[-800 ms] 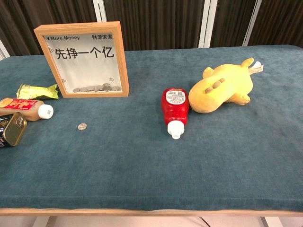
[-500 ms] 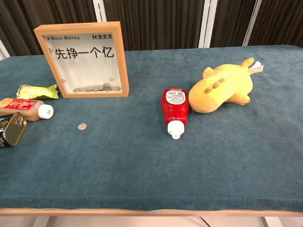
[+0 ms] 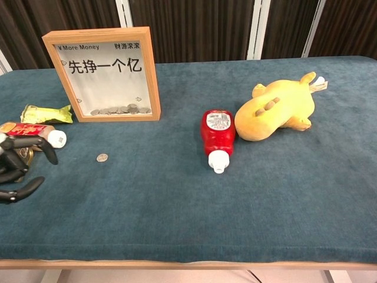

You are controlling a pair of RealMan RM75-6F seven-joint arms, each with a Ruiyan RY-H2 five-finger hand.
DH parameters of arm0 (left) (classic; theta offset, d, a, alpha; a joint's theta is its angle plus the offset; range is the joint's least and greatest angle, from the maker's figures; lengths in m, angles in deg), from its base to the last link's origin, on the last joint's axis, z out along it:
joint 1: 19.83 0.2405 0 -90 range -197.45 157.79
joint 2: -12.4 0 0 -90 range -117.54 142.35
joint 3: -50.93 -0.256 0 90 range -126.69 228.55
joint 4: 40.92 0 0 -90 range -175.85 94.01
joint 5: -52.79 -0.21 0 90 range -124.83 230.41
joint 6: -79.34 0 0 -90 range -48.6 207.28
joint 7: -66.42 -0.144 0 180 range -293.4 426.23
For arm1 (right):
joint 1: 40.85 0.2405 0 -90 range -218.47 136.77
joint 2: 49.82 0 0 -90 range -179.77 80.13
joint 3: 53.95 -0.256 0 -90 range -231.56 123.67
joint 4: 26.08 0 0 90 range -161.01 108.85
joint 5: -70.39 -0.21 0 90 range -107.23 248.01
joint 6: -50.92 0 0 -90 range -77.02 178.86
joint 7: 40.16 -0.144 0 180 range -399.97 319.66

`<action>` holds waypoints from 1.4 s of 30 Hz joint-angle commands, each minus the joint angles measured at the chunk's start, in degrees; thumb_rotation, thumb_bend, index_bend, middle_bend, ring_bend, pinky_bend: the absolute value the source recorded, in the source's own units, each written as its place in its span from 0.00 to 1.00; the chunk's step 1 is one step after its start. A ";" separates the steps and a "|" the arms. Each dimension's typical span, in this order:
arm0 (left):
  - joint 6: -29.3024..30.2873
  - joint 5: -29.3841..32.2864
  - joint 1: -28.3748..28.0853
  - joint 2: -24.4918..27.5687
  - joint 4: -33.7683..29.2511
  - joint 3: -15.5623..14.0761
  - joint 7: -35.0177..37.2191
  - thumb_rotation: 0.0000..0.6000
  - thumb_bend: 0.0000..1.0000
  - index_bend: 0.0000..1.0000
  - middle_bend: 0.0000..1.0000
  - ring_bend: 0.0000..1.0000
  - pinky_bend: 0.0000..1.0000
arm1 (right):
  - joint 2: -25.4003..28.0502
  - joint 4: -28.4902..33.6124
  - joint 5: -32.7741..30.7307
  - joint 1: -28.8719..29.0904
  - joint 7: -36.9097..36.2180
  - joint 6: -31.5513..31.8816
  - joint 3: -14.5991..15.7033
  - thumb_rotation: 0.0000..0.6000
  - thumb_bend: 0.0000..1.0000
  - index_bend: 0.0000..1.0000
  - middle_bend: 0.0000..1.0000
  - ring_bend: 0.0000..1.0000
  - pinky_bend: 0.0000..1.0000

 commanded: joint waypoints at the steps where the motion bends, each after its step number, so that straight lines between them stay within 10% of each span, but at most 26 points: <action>1: -5.93 6.74 -2.75 -4.83 -1.65 3.35 -7.70 1.00 0.42 0.43 1.00 1.00 1.00 | 0.10 -0.06 -0.19 0.11 -0.27 -0.20 -0.12 1.00 0.20 0.00 0.00 0.00 0.00; 17: -5.78 14.79 -9.28 -20.15 16.51 9.98 -18.60 1.00 0.42 0.40 1.00 1.00 1.00 | 0.17 0.00 -1.30 0.39 -0.35 -1.19 -0.39 1.00 0.20 0.00 0.00 0.00 0.00; 42: -9.63 19.59 -12.70 -21.70 21.92 9.97 -21.16 1.00 0.42 0.43 1.00 1.00 1.00 | 0.41 0.30 -0.54 0.16 -0.50 -0.90 0.09 1.00 0.20 0.00 0.00 0.00 0.00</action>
